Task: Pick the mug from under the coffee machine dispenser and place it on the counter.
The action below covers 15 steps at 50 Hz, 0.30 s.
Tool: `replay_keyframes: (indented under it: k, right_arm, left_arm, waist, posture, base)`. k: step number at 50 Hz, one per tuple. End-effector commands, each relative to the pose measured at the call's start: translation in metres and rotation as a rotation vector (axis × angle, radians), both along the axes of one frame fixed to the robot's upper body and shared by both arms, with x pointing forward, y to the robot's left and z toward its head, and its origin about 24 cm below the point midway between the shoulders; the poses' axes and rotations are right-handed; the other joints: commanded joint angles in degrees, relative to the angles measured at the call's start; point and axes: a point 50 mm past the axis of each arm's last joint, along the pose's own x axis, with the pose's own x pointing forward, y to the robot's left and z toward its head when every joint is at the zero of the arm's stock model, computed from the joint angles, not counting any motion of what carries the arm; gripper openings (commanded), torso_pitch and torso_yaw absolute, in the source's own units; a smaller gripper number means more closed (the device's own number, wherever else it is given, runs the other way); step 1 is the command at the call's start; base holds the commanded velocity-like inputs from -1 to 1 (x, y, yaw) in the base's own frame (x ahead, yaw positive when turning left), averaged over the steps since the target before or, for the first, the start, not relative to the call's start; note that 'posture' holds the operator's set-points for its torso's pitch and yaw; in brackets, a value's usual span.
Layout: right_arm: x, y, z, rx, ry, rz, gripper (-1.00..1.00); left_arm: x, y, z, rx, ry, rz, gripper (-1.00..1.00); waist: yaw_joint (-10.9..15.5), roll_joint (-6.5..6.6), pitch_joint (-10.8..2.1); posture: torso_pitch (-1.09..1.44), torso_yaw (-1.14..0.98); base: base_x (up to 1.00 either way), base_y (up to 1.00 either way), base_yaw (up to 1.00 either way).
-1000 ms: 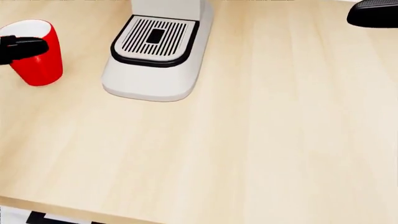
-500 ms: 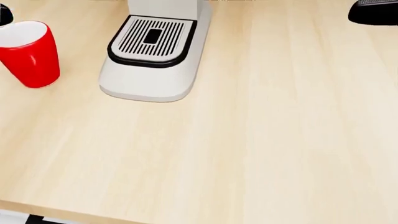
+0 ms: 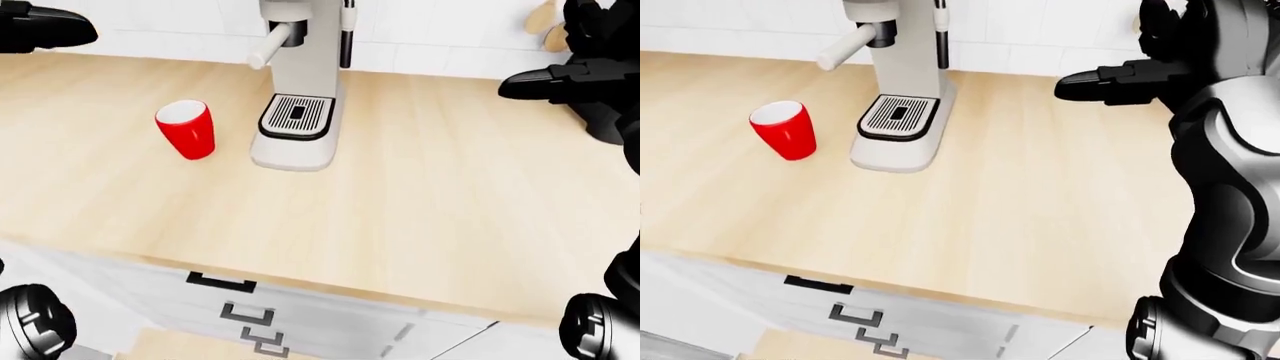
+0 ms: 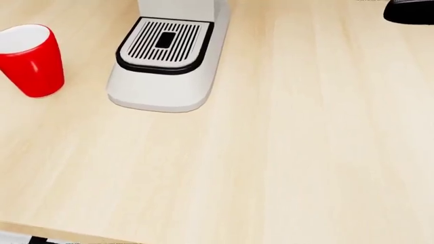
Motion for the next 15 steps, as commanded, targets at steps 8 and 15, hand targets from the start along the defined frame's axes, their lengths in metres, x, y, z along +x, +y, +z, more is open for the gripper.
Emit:
replay_keyframes:
  k: [8, 15]
  right_arm:
    - [-0.008, 0.000, 0.016, -0.016, -0.084, -0.004, 1.00]
    - [-0.008, 0.000, 0.017, -0.017, -0.086, -0.004, 1.00]
  left_arm:
    - [-0.020, -0.010, 0.031, 0.053, -0.103, -0.034, 1.00]
    - [-0.030, -0.014, 0.048, 0.084, -0.140, -0.039, 1.00]
  waist:
    - [-0.1, 0.09, -1.14]
    - [-0.2, 0.05, -0.99]
  posture:
    - [0.00, 0.00]
    - [0.00, 0.00]
  base:
    - [0.00, 0.00, 0.00]
    - [0.00, 0.00, 0.00]
